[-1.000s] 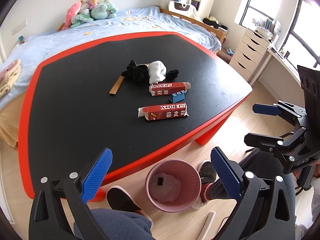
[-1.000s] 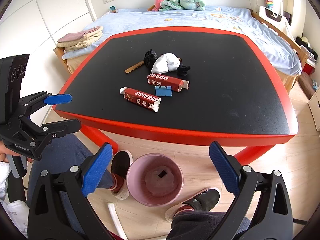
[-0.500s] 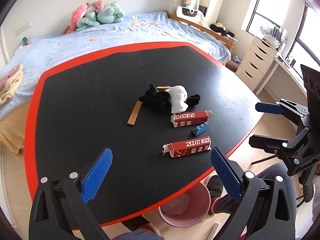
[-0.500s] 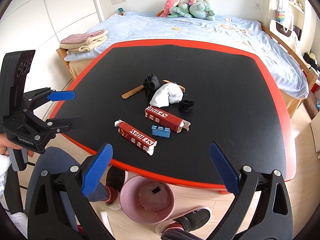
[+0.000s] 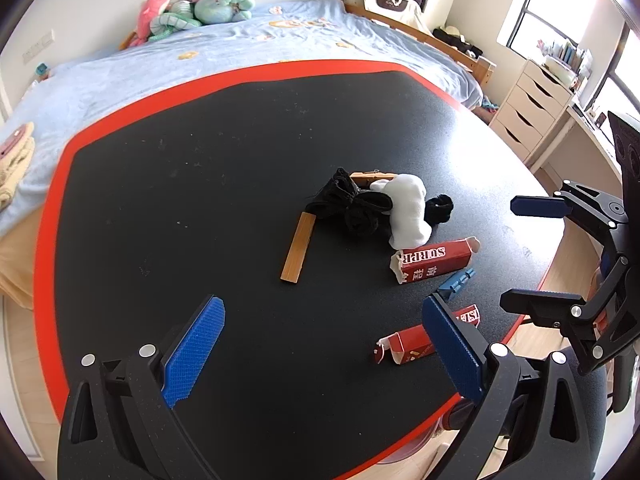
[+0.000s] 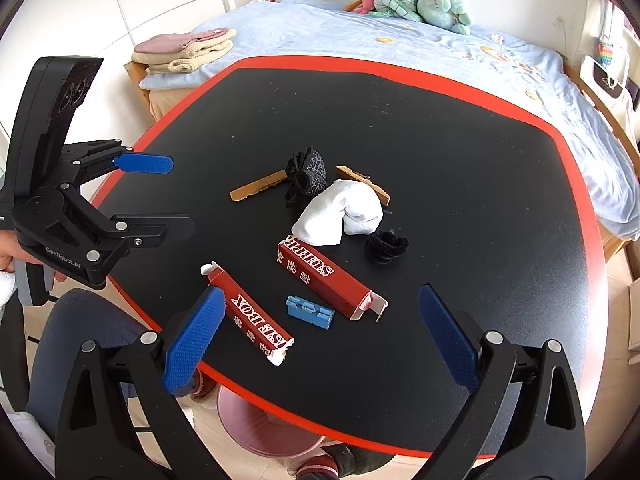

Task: Collect trash
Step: 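Grasp the wooden stick with the left gripper while the right grasps the red carton, then carry the stick and red carton over the pink bin with both grippers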

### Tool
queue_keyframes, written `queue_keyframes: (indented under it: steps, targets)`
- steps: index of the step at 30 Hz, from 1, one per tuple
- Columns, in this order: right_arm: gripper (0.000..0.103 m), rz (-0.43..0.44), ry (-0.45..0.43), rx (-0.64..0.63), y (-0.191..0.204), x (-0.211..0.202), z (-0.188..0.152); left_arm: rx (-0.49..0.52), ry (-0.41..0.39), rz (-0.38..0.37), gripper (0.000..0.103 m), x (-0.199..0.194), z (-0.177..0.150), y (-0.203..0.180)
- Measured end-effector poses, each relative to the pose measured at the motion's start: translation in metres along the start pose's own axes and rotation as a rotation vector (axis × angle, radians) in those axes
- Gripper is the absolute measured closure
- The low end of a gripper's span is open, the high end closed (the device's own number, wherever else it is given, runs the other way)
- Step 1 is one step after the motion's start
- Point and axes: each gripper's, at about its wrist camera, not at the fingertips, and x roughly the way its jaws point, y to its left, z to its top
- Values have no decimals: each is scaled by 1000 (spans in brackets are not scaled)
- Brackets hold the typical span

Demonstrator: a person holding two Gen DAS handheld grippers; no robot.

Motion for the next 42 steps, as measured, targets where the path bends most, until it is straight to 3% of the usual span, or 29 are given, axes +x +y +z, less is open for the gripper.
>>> queue_keyframes:
  steps: [3,11,15,22,26,33,42]
  targets:
    - [7,16,22,-9,-3,13,4,-1,18,4,8,11,4,3]
    - [23,51,77,-36,-7,42,8,10,47,5,9,35,14,7]
    - [31,55,98,-46,-9,52,9,21,67,0,23,45,15,7]
    - [47,54,105,-61,-11,59,11,32,66,10,33,52,18,10]
    - [62,55,105,-82,-6,58,10,42,65,25,61,49,18,10]
    - [87,57,94,-88,-2,56,8,47,71,33,91,46,14,11]
    - [89,58,58,-51,-7,49,6,33,57,25,91,42,14,7]
